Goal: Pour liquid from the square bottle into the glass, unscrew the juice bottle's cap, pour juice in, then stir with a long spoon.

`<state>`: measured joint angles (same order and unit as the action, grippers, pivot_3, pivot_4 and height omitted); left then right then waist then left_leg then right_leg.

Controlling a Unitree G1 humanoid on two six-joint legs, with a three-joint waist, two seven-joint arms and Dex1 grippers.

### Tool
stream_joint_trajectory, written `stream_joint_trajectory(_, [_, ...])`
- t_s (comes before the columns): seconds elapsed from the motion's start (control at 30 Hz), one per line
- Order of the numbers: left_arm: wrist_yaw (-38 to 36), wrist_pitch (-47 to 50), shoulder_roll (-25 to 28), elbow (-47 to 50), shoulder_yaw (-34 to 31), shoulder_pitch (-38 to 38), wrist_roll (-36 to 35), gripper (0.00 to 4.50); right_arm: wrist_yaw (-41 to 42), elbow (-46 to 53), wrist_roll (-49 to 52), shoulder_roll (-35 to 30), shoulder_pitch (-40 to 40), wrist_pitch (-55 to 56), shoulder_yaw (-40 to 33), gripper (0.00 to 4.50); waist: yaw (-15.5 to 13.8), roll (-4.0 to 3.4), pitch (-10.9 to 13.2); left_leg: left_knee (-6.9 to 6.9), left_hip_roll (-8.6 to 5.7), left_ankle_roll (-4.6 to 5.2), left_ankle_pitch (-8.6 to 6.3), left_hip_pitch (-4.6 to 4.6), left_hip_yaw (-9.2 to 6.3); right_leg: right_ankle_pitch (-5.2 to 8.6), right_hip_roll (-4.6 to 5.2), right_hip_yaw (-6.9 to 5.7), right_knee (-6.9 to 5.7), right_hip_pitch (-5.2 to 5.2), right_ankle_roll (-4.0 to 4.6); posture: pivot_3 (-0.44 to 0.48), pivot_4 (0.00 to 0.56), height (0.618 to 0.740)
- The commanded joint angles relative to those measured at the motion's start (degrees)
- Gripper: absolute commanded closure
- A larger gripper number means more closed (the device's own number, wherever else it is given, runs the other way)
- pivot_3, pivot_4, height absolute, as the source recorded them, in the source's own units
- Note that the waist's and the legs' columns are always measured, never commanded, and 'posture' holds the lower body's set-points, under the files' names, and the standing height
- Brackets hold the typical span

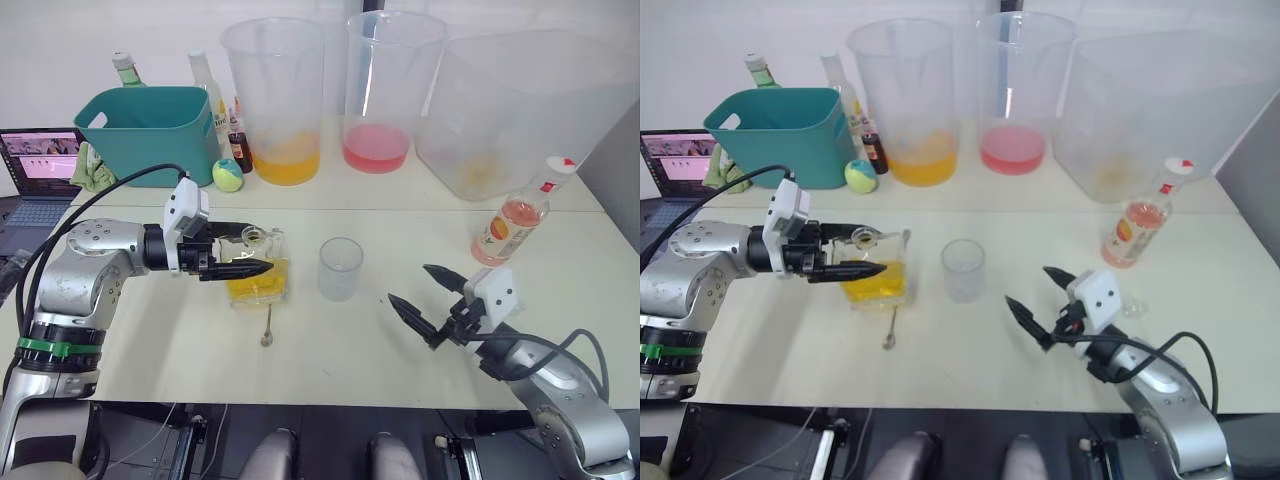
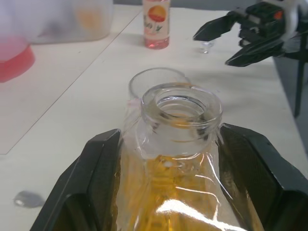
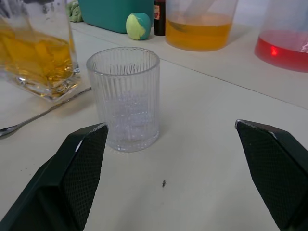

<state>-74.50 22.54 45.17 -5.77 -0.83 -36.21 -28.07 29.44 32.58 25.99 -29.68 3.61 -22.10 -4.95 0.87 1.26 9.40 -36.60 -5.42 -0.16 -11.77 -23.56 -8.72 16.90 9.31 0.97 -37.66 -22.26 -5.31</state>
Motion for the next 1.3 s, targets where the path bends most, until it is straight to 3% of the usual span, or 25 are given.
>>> stream_joint_trajectory(0.03, [3.8,-8.9,-3.2,-3.5,-0.4,-6.5,4.6,1.70,-0.9,1.4,-0.8,1.4,-1.4,0.5,1.5,0.03,-0.3,0.03,0.0,-0.05,-0.03,-0.02,0.01,-0.02,0.01,-0.01,0.01,-0.03,0.00,0.02,0.01,0.000,0.150,0.729])
stream_joint_trajectory(0.2, [10.3,-23.1,-10.9,-12.1,2.4,-13.4,13.5,1.70,-1.3,4.4,-0.2,2.4,-1.4,0.1,2.9,0.03,-0.2,0.17,0.1,-0.26,-0.12,-0.14,0.09,-0.25,-0.03,-0.03,0.04,-0.15,-0.05,-0.01,0.04,0.000,0.150,0.729])
stream_joint_trajectory(0.53, [20.0,-51.0,-18.8,-32.7,6.3,-23.3,26.3,1.70,-4.9,8.6,-1.5,3.5,-2.2,-1.5,5.0,0.03,1.0,0.25,0.1,-0.26,-0.11,-0.17,0.12,-0.26,-0.01,-0.03,0.04,-0.19,-0.33,-0.09,0.05,0.000,0.150,0.729])
stream_joint_trajectory(1.07, [29.8,-68.4,-21.1,-43.4,9.4,-26.8,36.2,1.70,-8.9,7.2,-6.2,7.3,-6.5,-3.8,10.7,0.03,1.7,0.25,0.1,-0.29,-0.14,-0.19,0.14,-0.26,-0.03,-0.03,0.04,-0.21,-0.43,-0.10,0.05,0.000,0.150,0.729])
stream_joint_trajectory(1.3, [33.0,-70.5,-21.5,-44.7,10.1,-26.3,38.5,1.70,-8.9,6.8,-6.1,7.9,-7.6,-4.1,10.3,0.03,1.7,0.25,0.1,-0.32,-0.16,-0.19,0.14,-0.27,-0.05,-0.03,0.04,-0.21,-0.46,-0.10,0.05,0.000,0.150,0.729])
